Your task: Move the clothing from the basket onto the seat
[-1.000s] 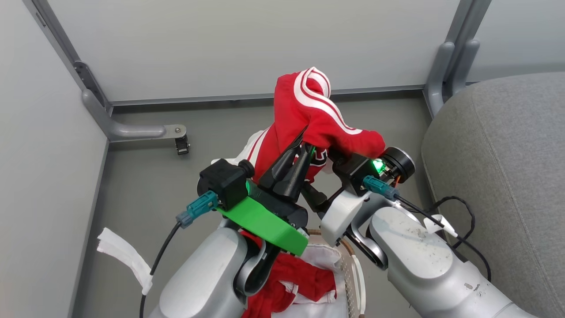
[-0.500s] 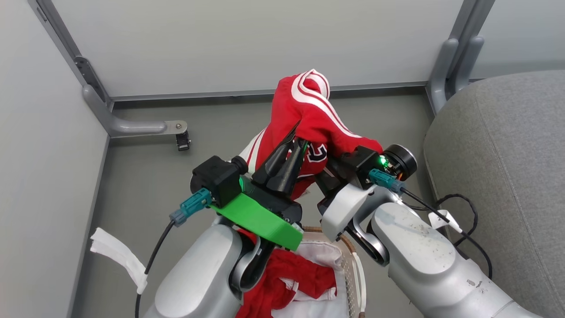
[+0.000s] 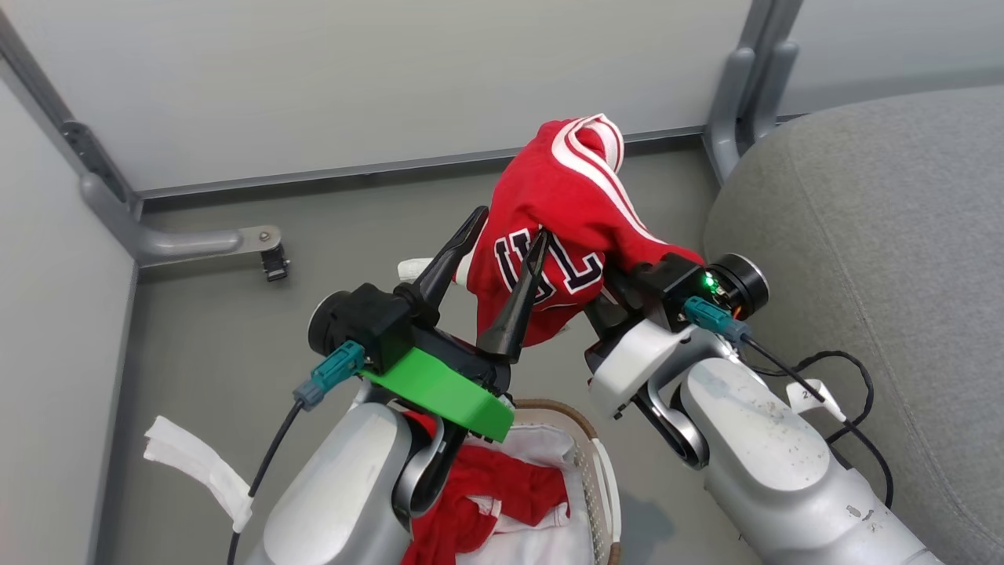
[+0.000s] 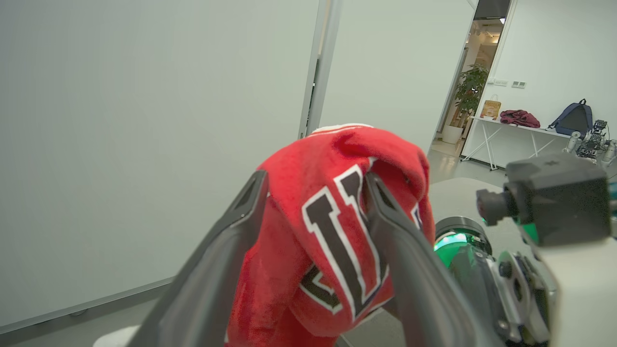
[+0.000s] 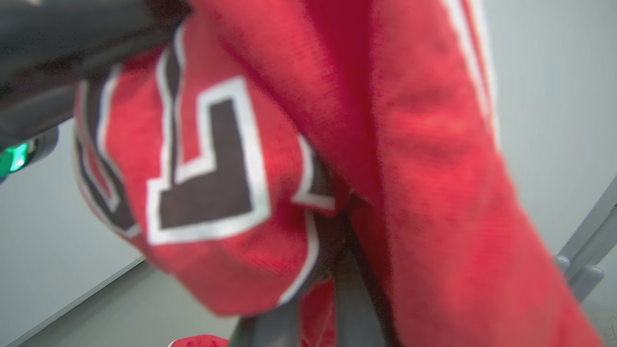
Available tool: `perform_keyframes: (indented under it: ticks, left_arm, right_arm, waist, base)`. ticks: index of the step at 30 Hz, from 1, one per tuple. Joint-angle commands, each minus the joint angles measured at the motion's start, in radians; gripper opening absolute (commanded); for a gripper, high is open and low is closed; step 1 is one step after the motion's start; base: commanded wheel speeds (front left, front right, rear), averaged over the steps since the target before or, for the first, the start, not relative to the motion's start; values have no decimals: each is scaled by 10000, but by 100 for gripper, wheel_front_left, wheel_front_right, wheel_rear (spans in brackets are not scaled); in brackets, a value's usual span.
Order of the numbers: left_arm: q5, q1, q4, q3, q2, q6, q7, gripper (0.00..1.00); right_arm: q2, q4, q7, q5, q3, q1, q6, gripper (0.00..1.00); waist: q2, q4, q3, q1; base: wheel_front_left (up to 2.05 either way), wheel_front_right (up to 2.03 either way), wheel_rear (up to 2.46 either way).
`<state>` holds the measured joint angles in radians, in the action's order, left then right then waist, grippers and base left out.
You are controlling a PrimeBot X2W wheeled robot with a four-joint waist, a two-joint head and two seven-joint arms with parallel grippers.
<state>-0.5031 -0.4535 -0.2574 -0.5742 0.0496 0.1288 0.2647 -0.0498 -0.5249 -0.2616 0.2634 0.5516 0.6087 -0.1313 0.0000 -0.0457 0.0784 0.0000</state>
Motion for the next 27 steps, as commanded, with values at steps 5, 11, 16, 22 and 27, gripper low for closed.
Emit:
perform_keyframes:
  ticks: [5, 11, 16, 22, 27]
  left_arm:
    - [444, 317, -23, 349, 31, 30, -7, 100]
    - [558, 383, 70, 351, 40, 30, -7, 100]
    - [701, 460, 55, 371, 37, 30, -7, 100]
    - [668, -1, 7, -251, 45, 30, -7, 100]
    - [395, -362, -161, -881, 56, 30, -5, 100]
  right_arm:
    - [-30, 284, -50, -257, -381, -377, 10, 0]
    - [-28, 496, -50, -425, -853, -803, 12, 0]
    - [-23, 823, -49, -536, -1246, -1217, 12, 0]
    - [-17, 1360, -49, -843, -2491, -1939, 12, 0]
    - [-5, 1861, -49, -1080, -3286, -2503, 12, 0]
  waist:
    - [0, -1730, 184, 0]
    - [0, -3341, 303, 0]
    - [0, -4505, 447, 0]
    - [0, -5008, 805, 0]
    - [0, -5095, 1034, 0]
  base:
    - [0, 0, 0]
    - [0, 0, 0]
    - [0, 0, 0]
    - [0, 0, 0]
    - [0, 0, 0]
